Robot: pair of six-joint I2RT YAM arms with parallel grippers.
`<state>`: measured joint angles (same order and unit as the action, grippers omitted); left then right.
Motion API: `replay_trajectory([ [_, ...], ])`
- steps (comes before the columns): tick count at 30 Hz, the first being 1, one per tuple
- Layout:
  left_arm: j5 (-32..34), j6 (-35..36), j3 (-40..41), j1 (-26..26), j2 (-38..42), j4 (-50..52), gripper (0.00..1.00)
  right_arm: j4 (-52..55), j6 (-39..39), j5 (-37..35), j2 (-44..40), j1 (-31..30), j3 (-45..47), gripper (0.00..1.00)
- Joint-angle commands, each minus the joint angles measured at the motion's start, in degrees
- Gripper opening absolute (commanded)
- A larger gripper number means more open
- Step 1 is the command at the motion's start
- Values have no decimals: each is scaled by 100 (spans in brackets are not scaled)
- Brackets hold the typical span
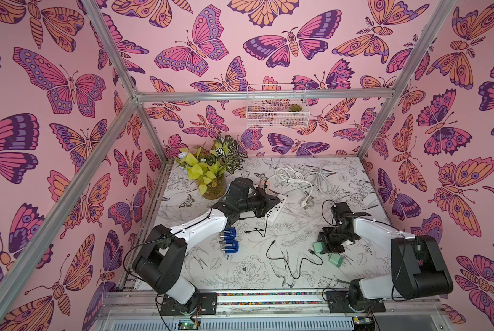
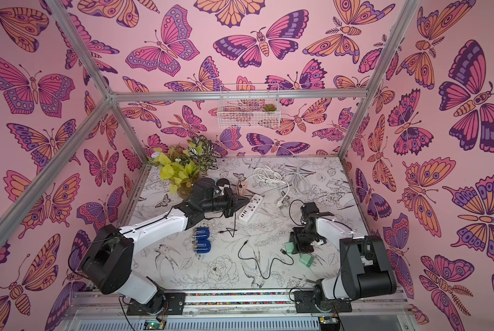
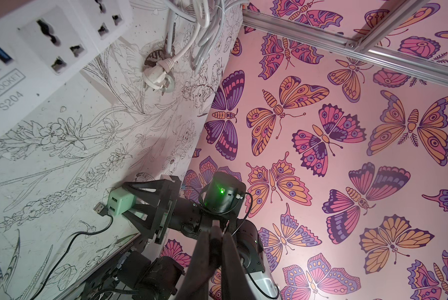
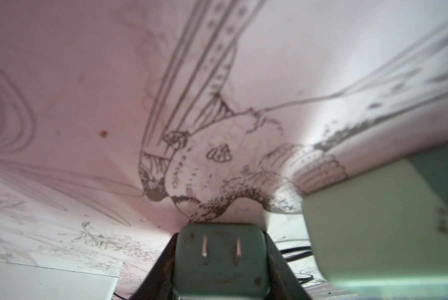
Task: Charge the electric shaver
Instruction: Pick up the plug from the center of the board, then insert the charging cable into the plug.
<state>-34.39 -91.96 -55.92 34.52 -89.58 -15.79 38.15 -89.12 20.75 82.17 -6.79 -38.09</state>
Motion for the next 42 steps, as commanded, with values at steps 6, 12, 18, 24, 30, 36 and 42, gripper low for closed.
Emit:
replay_trajectory([
  [6, 160, 40, -2, 17, 115, 35, 0, -582, 471, 102, -216, 37, -231, 0],
  [12, 319, 15, -144, 28, 99, 32, 0, -1530, 708, 988, -645, 37, -818, 0],
  [18, 736, -86, -195, 139, 13, -340, 0, -3680, -200, 2176, -863, 24, -657, 0],
  [24, 1081, -293, -174, 270, -150, -943, 0, -6358, -1740, 2455, -836, 23, -122, 0],
  [30, 1170, -436, -173, 335, -305, -1341, 0, -6991, -2143, 2380, -806, 20, 127, 0],
  [36, 1197, -463, -199, 415, -365, -1453, 0, -7270, -2133, 2269, -783, -54, 119, 0],
  [42, 1251, -365, -305, 522, -397, -1488, 0, -7704, -1962, 1717, -681, -432, 169, 0],
])
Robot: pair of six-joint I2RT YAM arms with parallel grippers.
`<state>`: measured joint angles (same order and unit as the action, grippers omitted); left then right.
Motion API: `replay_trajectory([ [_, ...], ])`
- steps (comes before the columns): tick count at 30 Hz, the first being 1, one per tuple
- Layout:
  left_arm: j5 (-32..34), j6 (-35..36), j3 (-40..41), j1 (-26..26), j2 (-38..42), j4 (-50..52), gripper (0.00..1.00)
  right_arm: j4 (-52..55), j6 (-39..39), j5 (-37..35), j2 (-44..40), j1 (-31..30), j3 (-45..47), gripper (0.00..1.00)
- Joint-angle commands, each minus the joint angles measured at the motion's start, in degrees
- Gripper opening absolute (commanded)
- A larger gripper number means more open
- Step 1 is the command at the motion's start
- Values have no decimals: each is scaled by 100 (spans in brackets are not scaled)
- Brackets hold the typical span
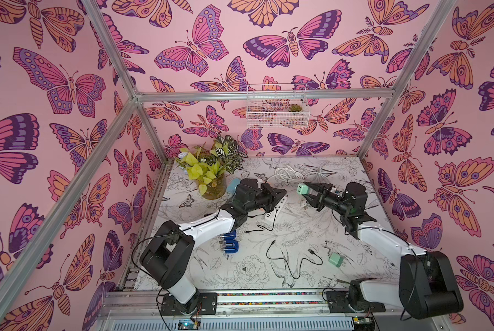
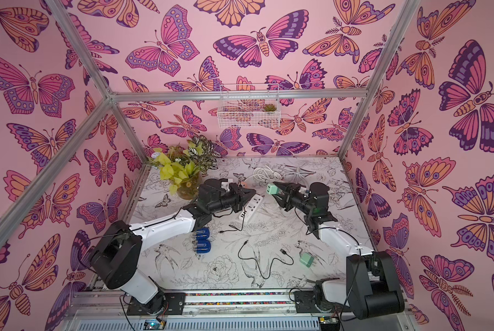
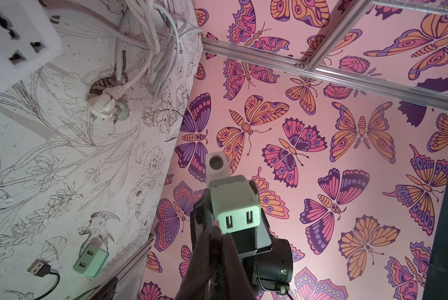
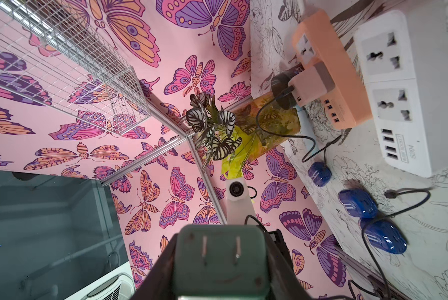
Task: Charge the electric shaver
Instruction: Insert the charging cable into the plug.
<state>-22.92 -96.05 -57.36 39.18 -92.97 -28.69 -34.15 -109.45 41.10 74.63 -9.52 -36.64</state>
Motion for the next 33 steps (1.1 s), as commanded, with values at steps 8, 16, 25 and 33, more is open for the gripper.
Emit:
replay_trajectory([
  [8, 253, 157, -139, 99, 15, -199, 0, -582, 172, -889, 114, -435, 54, 0],
  [16, 290, 196, -156, 108, -24, -177, 0, -564, 170, -1008, 183, -708, 17, 0],
  [25, 286, 234, -179, 108, -54, -33, 0, -701, 80, -1096, 177, -792, 13, 0],
  [33, 326, 211, -214, 108, -95, 64, 0, -828, 0, -1185, 140, -947, 36, 0],
])
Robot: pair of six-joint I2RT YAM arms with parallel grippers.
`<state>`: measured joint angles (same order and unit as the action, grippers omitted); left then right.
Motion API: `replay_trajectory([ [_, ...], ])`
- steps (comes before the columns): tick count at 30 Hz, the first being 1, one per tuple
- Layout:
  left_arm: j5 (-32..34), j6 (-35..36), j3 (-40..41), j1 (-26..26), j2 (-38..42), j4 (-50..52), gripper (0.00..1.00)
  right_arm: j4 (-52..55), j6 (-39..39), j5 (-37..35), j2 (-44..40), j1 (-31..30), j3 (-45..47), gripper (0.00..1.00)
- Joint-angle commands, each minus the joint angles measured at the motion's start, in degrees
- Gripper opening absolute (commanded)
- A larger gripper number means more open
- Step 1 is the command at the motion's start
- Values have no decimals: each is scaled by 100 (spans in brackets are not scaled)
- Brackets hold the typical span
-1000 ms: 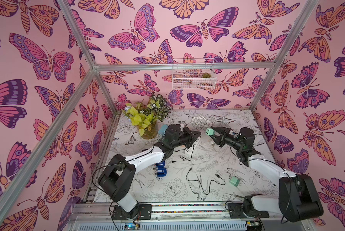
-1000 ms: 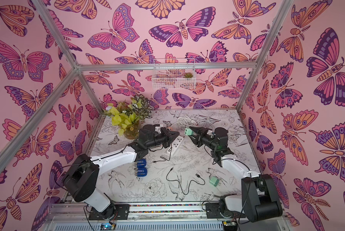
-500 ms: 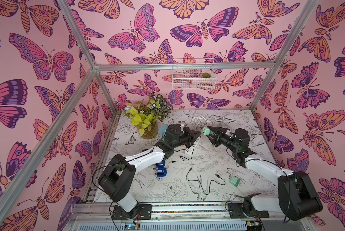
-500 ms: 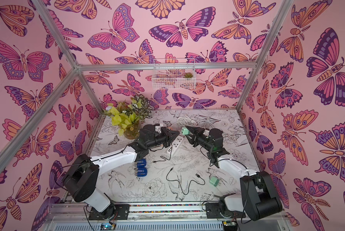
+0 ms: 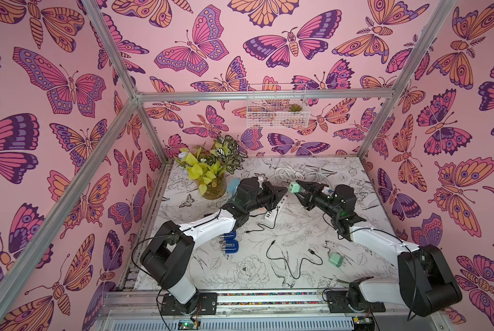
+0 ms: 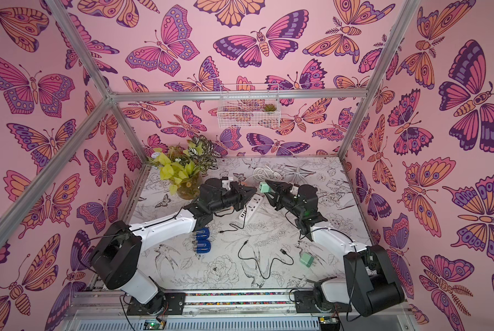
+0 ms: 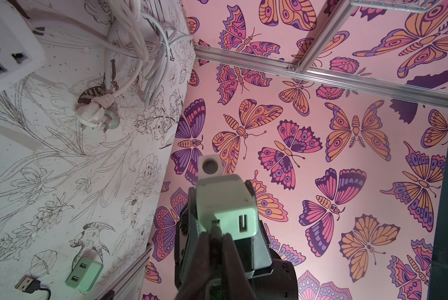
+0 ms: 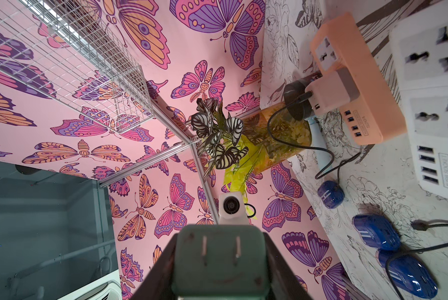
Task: Charge the electric shaver
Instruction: Insert the charging cable into the plug.
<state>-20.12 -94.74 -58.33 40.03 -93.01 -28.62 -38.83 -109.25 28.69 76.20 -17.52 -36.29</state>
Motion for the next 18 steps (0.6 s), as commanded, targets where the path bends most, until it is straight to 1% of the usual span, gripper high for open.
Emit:
replay_trajectory([
  [1, 52, 59, -118, 22, -90, 58, 0, -378, -10, 33, -26, -171, 21, 0],
  [9, 139, -241, -108, 45, -128, 91, 0, -660, 157, -152, -3, -271, 123, 0],
  [14, 141, -456, -153, 57, -159, 224, 0, -1050, 150, -323, 87, -357, 223, 0],
  [18, 127, -511, -229, 57, -166, 354, 0, -1081, 237, -285, 127, -394, 217, 0],
])
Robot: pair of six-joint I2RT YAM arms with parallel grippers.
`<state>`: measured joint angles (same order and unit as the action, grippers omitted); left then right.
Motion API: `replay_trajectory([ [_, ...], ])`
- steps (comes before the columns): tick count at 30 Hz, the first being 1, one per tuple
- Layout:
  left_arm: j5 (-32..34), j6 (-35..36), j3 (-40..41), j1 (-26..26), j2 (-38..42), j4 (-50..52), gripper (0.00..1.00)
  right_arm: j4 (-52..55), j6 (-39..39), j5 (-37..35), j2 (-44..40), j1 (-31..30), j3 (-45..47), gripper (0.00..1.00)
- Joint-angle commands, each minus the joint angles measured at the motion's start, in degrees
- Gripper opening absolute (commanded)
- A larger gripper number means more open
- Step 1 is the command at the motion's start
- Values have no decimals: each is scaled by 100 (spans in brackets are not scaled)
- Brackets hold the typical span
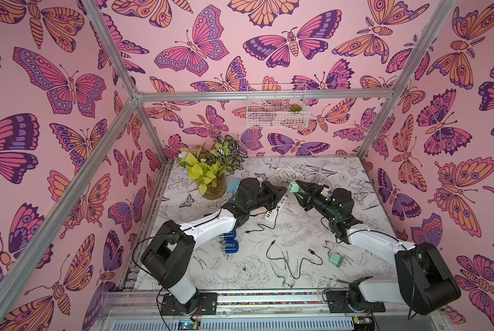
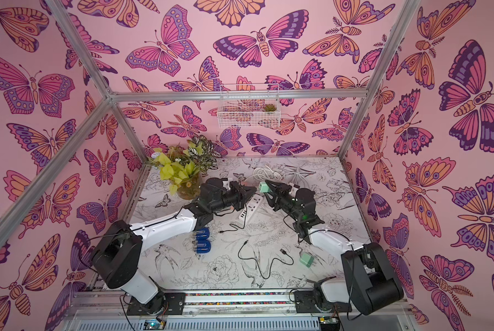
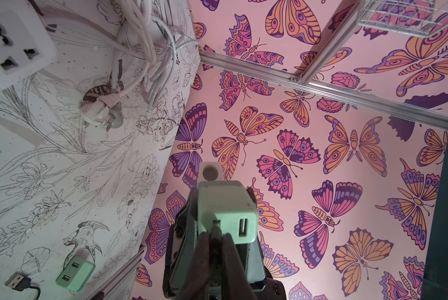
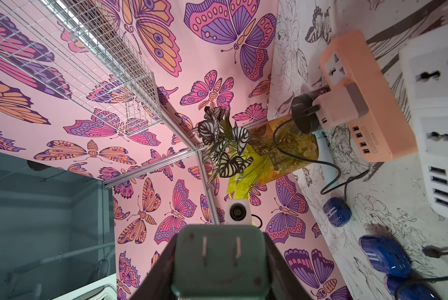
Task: Charge the electric shaver
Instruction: Insert the charging cable into the plug.
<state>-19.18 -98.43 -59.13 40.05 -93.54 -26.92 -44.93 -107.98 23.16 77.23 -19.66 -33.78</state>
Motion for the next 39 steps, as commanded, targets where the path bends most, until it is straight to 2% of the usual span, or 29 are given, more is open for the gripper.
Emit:
replay_trajectory([
  [1, 29, -133, -167, 56, -118, 222, 0, -436, 134, 267, 20, -192, -32, 0],
  [11, 115, 133, -269, 47, 4, 723, 0, -414, 86, 235, 33, -246, -84, 0],
  [18, 168, 478, -349, -27, 38, 1050, 0, 81, 105, 256, -219, -274, -217, 0],
  [25, 221, 789, -503, -11, -9, 1298, 0, 377, 33, -112, -405, -386, -174, 0],
  [39, 336, 837, -608, 93, -119, 1310, 0, 737, 30, -892, -554, -679, -239, 0],
])
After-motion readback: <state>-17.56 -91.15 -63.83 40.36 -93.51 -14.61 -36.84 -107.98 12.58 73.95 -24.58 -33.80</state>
